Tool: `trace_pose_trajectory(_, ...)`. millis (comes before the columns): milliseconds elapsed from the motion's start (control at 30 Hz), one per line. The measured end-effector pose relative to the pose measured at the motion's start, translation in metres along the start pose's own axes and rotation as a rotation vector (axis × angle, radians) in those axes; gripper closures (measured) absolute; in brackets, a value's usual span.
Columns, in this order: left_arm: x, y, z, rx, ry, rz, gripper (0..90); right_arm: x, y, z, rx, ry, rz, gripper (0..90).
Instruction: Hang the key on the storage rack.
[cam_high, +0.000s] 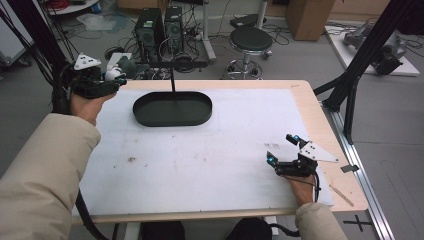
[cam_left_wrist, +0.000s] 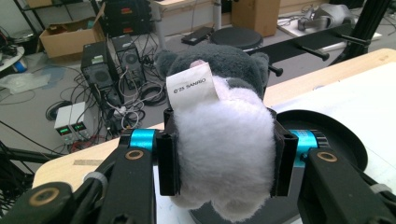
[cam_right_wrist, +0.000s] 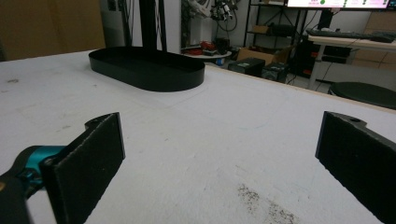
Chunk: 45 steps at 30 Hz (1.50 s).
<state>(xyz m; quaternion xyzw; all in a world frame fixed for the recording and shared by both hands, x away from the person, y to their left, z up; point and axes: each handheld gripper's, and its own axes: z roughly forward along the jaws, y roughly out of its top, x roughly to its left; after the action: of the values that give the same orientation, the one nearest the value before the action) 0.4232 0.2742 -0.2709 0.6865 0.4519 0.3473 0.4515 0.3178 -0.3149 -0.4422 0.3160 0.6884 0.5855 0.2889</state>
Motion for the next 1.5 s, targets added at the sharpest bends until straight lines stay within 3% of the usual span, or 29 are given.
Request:
trace_pose_trajectory(400,0.007,-0.006,0.006,0.032,0.027,-0.012,57.0,-0.001,-0.004,0.001,0.002,-0.009,0.006,0.4)
trace_pose_trajectory(800,0.012,-0.028,0.01,0.071,0.023,-0.037,57.4,0.0,-0.007,0.0,-0.017,-0.02,-0.004,0.5)
trace_pose_trajectory(967,0.01,-0.04,0.016,0.1,0.031,-0.034,57.3,0.0,-0.007,-0.001,-0.016,-0.028,0.029,0.5)
trace_pose_trajectory(1033,0.009,-0.046,0.02,0.094,0.025,-0.058,57.3,0.0,-0.007,-0.001,-0.019,-0.028,0.022,0.4)
trace_pose_trajectory(1267,0.003,-0.053,0.037,0.107,0.015,-0.058,57.1,0.002,-0.008,-0.002,-0.023,-0.047,0.008,0.5)
trace_pose_trajectory(1500,0.001,-0.057,0.048,0.132,0.027,-0.06,55.8,0.002,-0.008,-0.003,-0.034,-0.057,0.024,0.5)
